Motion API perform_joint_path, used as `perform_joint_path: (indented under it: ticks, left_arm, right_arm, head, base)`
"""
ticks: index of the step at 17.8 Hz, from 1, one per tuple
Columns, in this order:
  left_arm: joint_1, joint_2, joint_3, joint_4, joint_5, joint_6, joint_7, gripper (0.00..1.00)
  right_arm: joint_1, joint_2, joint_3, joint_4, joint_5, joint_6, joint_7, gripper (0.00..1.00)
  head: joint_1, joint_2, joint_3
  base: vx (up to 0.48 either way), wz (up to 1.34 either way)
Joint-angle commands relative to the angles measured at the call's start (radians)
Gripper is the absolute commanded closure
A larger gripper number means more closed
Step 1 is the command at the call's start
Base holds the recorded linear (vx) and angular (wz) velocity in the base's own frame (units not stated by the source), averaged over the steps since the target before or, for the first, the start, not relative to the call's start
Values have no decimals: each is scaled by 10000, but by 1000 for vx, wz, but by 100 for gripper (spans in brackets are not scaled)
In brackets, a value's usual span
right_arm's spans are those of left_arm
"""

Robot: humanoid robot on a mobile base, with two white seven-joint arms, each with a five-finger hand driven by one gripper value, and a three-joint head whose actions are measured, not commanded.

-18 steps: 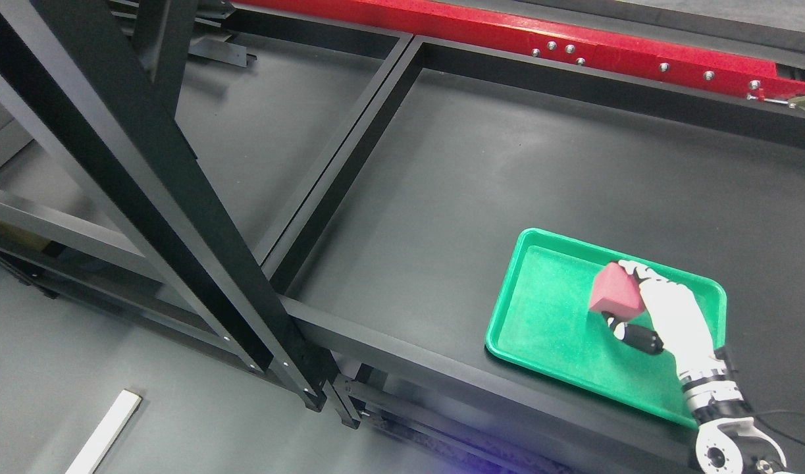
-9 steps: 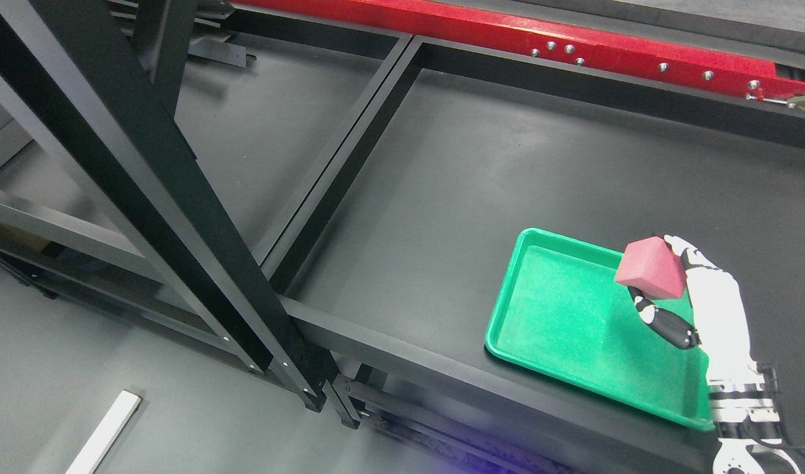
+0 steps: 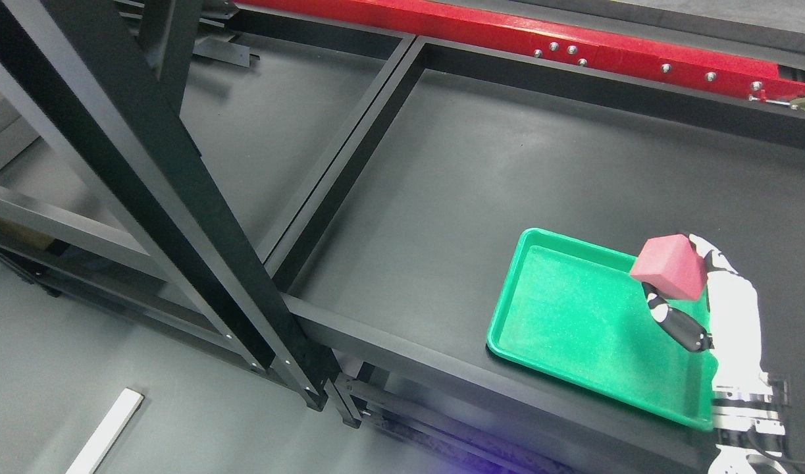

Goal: Pick pink block from left shelf to tray
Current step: 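Lift the pink cube up out of the green tray with the right hand, then turn and drive toward the white table with the blue tray, holding the cube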

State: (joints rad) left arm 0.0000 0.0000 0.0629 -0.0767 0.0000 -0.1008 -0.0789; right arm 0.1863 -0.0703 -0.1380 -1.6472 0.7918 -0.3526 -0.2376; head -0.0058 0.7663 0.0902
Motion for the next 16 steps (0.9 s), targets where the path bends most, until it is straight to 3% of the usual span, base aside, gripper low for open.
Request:
perform_joint_path:
  ticks: [1,16]
  left_arm:
    - [92,175,0,0,-15,-5,-8,0]
    - [92,175,0,0,-15,-5,-8,0]
  right_arm:
    - [85,529,-461,-401,-201,151,60,97]
    - [101,529,-461,-448,-540,504,121,97]
  head:
    - [0,0,0]
    - [0,0,0]
  base:
    - [-12,22]
    - [-46,198]
